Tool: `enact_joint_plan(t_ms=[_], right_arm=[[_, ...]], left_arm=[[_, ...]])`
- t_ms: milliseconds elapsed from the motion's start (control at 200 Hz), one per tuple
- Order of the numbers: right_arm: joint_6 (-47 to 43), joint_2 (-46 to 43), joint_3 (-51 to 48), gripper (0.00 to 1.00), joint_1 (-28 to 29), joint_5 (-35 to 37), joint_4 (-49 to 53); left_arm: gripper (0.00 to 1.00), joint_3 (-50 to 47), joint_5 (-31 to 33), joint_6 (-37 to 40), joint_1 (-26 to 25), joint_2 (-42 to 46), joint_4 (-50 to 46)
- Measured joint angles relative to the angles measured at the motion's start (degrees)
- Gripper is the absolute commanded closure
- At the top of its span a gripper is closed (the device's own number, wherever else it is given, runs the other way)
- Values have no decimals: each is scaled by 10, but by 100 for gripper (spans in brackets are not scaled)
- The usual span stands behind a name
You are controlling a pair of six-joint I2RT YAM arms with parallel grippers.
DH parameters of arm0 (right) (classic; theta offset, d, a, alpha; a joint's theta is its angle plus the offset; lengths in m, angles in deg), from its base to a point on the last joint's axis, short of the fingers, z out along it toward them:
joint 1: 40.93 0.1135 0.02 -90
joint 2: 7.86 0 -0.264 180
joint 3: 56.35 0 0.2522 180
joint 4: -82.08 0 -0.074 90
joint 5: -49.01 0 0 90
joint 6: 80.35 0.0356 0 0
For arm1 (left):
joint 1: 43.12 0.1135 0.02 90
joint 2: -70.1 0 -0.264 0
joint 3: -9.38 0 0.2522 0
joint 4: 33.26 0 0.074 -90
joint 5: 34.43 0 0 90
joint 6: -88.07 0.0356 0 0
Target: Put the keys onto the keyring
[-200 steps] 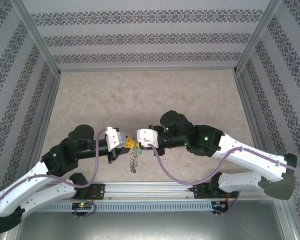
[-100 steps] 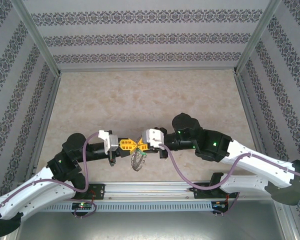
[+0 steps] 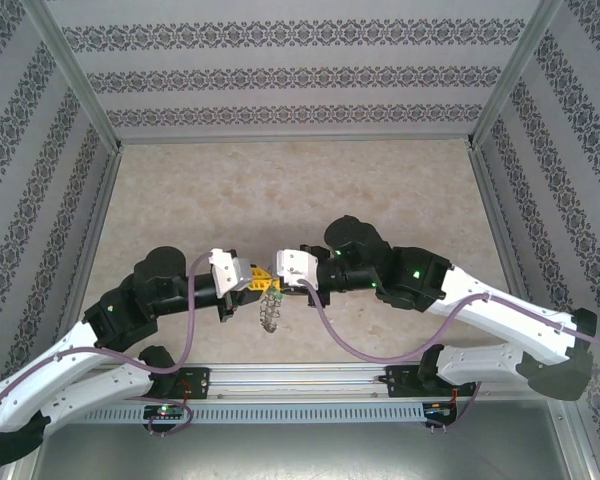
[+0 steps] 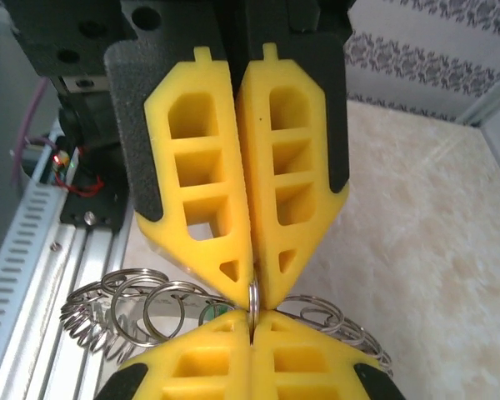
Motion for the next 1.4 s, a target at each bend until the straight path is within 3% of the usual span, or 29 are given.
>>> enact_joint_plan(t_ms=[80,300,440,550,789,914,1004,1064,1204,1399], right_arm=[[-7,14,8,100,0,11,18],[-14,22,7,98,0,18,37],[-5,-13,-22,82,0,-13,-5],[8,-50,-55,81,0,-47,-43],[32,-67,-70,88,-8,-90,-84],[40,-73,-72,100,-11,-96,-86],[47,-75,-73,100,-11,-96,-86],[47,-75,-73,100,-11,-92,-85],[31,-55,-51,100,-11,-66,-52],[-8,2,17,100,-11,-15,37]], left_arm=[[100,7,12,13,0,-12,-26],[100,6,19,24,-3,-15,-39],[100,-34,-14,2,-3,26,28],[100,-72,-44,-28,-3,54,97],[100,-120,-87,-83,-3,68,213],[100,-135,-94,-98,-3,71,246],[100,-138,-96,-104,-3,71,253],[100,-137,-91,-104,-3,71,250],[87,-95,-60,-78,-3,49,170],[86,-18,-5,-34,-3,-4,41]])
